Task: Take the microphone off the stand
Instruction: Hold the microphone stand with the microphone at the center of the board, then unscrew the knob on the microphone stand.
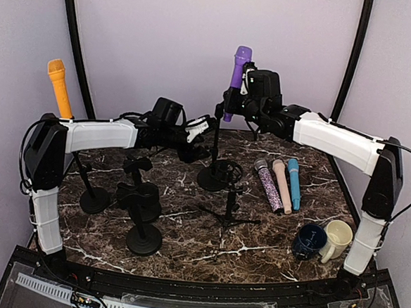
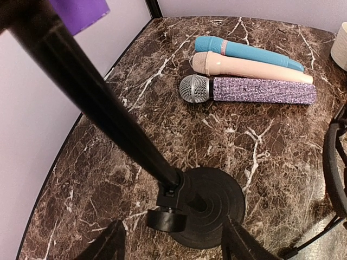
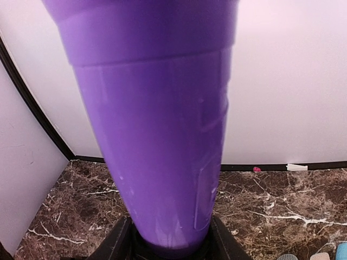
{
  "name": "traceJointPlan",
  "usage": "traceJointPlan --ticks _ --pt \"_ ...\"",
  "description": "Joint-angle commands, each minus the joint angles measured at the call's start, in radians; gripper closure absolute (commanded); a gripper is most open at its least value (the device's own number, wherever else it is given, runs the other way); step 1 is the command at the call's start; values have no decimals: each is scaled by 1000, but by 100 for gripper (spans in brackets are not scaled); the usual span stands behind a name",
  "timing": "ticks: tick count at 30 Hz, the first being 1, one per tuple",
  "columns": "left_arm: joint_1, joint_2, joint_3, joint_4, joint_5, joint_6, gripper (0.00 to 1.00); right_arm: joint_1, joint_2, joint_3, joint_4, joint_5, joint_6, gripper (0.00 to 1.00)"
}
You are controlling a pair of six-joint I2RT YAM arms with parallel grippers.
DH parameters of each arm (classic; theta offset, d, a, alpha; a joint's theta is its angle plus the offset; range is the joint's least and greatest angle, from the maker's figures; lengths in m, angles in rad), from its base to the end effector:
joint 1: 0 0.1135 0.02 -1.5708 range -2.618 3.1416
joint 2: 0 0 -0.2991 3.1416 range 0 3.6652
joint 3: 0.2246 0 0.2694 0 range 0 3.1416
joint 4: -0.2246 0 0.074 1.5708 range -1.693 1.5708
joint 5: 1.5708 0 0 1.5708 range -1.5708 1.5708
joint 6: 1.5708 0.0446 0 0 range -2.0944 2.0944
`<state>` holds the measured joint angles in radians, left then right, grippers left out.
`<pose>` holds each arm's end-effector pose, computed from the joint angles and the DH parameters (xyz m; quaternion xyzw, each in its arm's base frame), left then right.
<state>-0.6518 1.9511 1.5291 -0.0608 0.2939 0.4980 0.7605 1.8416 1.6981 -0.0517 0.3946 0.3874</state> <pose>0.3885 -0.3127 0.2842 0.5238 0.6691 -0.1643 0.5008 0.3607 0.3195 0.4012 -0.0182 0.7676 0.2108 0.6050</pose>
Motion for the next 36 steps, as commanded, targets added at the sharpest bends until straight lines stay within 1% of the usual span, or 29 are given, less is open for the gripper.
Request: traceJointPlan --ticks 1,5,8,10,17,26,29,31,33,36 --pt "1 -43 -29 -1 -6 68 38 10 1 40 110 12 40 90" --pt "0 -28 -33 18 -37 106 39 10 -1 38 110 3 44 90" --pt "0 -25 -34 36 -28 105 42 10 -2 36 110 -6 47 90" --pt "-3 -22 -38 52 -28 106 43 10 -2 34 110 -9 50 89" --pt "-4 -3 -39 58 -36 118 47 11 4 24 99 -23 51 89" --pt "-7 20 -20 54 -11 116 48 12 4 17 95 -42 41 89" --pt "-7 17 -26 56 -11 90 48 22 -1 4 102 -55 3 86" --pt "-4 -7 -48 75 -14 62 48 32 -14 -20 115 -47 -29 82" --pt "3 -39 -79 111 -9 25 46 38 -26 -46 124 -36 -48 79" --pt "19 -104 -135 159 19 -51 43 40 -41 -88 135 -29 -55 76"
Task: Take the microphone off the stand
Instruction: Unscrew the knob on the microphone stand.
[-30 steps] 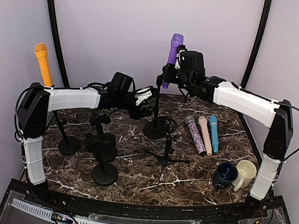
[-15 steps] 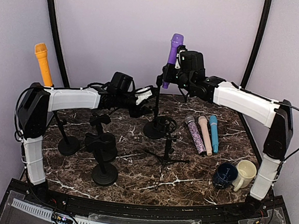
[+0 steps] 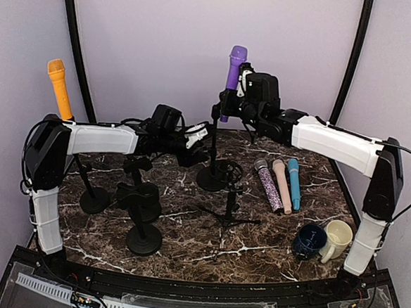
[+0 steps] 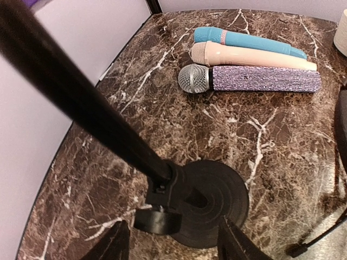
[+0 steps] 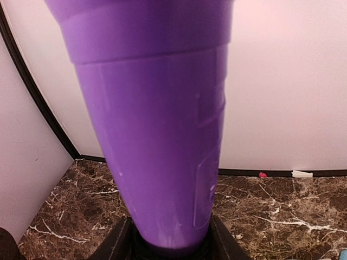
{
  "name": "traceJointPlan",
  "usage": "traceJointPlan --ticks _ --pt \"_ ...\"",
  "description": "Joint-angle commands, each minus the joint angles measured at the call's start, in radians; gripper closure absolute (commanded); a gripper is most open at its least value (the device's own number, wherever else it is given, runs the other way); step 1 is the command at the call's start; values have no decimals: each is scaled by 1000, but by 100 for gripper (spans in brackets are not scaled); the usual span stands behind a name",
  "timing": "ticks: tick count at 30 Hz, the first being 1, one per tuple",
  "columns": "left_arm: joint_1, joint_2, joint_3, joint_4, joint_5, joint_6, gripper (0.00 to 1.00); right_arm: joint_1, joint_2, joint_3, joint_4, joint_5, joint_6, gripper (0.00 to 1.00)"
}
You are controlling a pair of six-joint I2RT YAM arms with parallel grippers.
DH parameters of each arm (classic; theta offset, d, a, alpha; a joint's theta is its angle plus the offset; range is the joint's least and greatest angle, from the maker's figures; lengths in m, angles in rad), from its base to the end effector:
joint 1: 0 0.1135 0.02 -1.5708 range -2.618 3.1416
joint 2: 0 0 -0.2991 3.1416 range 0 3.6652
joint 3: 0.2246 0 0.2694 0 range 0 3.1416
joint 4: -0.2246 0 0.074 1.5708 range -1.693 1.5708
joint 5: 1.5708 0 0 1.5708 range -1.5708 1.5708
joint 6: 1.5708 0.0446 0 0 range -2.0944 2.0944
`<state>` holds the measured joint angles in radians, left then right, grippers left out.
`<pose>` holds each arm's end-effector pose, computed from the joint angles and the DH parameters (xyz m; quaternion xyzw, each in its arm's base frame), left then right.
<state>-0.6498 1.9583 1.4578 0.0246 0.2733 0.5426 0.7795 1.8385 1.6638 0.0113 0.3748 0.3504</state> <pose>0.3878 -0.3098 0.2635 0.5336 0.6601 -0.1438 0.5087 0.3544 0.3273 0.3966 -0.0417 0.7576 0.2204 0.6130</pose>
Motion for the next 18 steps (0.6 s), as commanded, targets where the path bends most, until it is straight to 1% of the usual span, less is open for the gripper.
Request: traceJointPlan --ticks 1,4,10,13,18 --pt "28 -126 -76 85 61 -112 42 22 -39 -66 75 -10 -18 76" --pt "54 -192 -122 135 102 -193 40 28 -36 -99 86 -25 -37 75" --pt "81 -246 -99 117 177 -306 38 37 -43 -157 97 -16 -54 72" --pt "84 -253 -80 105 187 -362 38 37 -52 -176 95 -14 -46 64" --pt "86 -271 -82 118 199 -415 37 37 -58 -178 76 -16 -8 46"
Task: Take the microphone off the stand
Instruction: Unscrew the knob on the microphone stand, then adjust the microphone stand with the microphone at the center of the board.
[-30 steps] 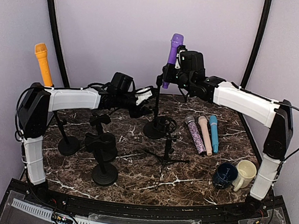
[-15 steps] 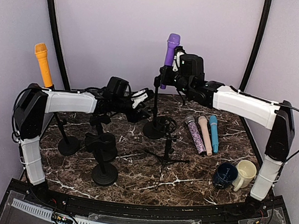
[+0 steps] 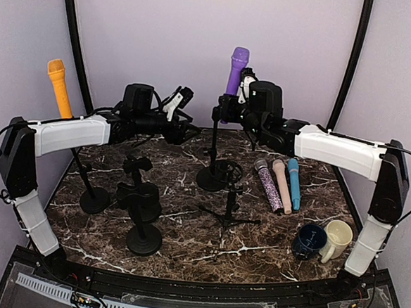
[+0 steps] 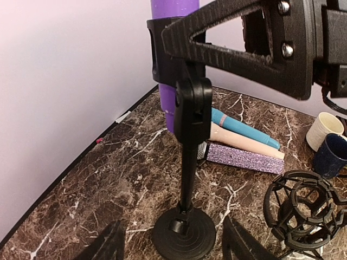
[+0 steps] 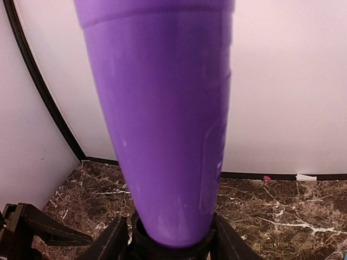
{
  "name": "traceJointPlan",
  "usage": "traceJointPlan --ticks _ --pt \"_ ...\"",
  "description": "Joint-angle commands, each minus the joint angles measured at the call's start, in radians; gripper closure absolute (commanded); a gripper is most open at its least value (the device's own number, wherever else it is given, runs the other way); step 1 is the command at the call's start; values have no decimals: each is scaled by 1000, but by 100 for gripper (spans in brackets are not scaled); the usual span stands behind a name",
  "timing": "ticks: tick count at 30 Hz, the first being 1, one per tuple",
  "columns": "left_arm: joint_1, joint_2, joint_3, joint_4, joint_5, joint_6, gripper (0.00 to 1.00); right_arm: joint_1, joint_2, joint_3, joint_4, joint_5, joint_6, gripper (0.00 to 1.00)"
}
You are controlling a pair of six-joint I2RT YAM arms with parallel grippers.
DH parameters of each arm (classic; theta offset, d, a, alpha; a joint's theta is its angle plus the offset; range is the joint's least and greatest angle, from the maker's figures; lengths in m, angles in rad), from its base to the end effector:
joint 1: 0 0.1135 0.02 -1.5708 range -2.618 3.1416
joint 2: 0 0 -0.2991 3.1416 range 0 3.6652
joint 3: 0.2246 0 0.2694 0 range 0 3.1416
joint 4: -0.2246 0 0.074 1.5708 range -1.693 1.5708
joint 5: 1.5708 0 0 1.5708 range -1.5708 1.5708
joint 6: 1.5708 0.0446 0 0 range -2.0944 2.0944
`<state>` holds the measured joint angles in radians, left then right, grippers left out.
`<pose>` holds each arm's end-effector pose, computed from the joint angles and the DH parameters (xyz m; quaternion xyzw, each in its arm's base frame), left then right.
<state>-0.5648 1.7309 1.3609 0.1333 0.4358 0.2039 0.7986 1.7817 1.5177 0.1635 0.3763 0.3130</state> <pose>0.3662 -0.2543 0.3429 0.4116 0.6610 -0.2755 0.5638 0.3374 0.3229 0.3838 -0.0534 0.7374 0.2298 0.6329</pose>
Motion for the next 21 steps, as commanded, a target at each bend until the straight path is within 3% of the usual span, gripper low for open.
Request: traceJointPlan --ticks 1,9,15,21 --pt "0 -46 13 11 39 -86 37 18 -1 -29 -81 -17 37 43" --pt "0 -63 0 18 50 -131 36 17 5 -20 -87 -14 51 30" --pt "0 -66 11 31 79 -193 35 18 22 -38 -107 16 29 30" --pt "1 -16 61 -24 91 -191 34 17 18 -69 -104 -19 -10 39"
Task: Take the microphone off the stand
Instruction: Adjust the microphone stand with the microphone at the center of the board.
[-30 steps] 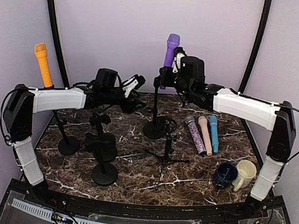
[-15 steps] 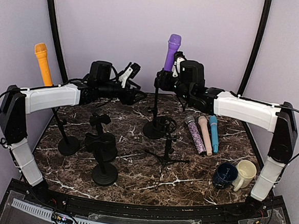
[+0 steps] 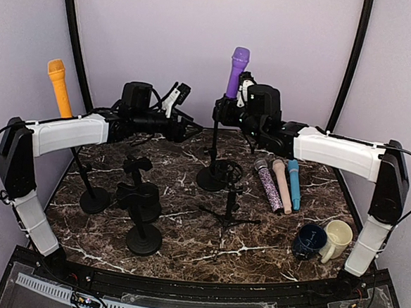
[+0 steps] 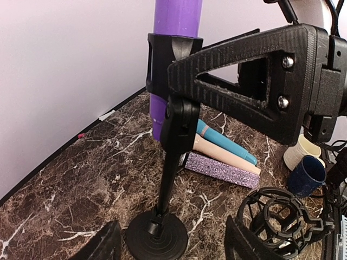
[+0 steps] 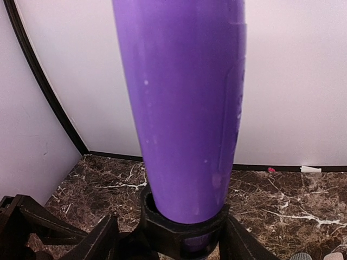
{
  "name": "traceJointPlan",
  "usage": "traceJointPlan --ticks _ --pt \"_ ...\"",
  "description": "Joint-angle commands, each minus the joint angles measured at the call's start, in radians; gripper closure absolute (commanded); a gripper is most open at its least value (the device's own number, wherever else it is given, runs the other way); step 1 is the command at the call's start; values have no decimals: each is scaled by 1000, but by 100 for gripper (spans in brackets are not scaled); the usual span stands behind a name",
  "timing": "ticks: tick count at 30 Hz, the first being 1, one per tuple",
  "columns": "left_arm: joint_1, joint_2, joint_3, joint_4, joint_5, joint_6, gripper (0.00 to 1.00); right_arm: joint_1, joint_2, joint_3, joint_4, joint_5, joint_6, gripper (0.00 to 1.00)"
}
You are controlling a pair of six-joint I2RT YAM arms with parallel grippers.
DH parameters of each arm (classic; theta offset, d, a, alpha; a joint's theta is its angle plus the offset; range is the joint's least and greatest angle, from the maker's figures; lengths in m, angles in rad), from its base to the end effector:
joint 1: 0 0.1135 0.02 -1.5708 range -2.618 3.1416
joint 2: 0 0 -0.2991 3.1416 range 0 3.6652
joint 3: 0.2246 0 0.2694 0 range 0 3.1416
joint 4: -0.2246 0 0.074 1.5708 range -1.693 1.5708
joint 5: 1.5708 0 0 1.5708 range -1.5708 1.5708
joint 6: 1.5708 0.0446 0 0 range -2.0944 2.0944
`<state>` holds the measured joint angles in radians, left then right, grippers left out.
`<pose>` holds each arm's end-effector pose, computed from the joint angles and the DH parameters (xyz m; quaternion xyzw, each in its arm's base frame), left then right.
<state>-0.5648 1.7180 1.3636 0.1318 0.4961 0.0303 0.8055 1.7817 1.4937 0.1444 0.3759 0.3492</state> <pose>0.3615 -0.2542 0.3495 0.3686 0.6791 -0.3448 0.5330 0.3345 0.3246 0.3724 -0.0488 0.7511 0.2326 0.6159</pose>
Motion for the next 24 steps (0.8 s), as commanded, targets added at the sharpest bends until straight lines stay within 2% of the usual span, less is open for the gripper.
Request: traceJointPlan --ticks 1,5,8,24 --pt "2 24 82 -48 31 -23 34 11 18 -46 -85 -23 -51 41" --pt "5 79 117 -60 57 -77 34 11 19 -53 -74 -38 -70 50" --pt "11 104 116 -41 95 -121 35 11 26 -46 -80 -37 -80 52" --pt "15 85 80 17 123 -159 35 11 39 -111 -110 18 11 48"
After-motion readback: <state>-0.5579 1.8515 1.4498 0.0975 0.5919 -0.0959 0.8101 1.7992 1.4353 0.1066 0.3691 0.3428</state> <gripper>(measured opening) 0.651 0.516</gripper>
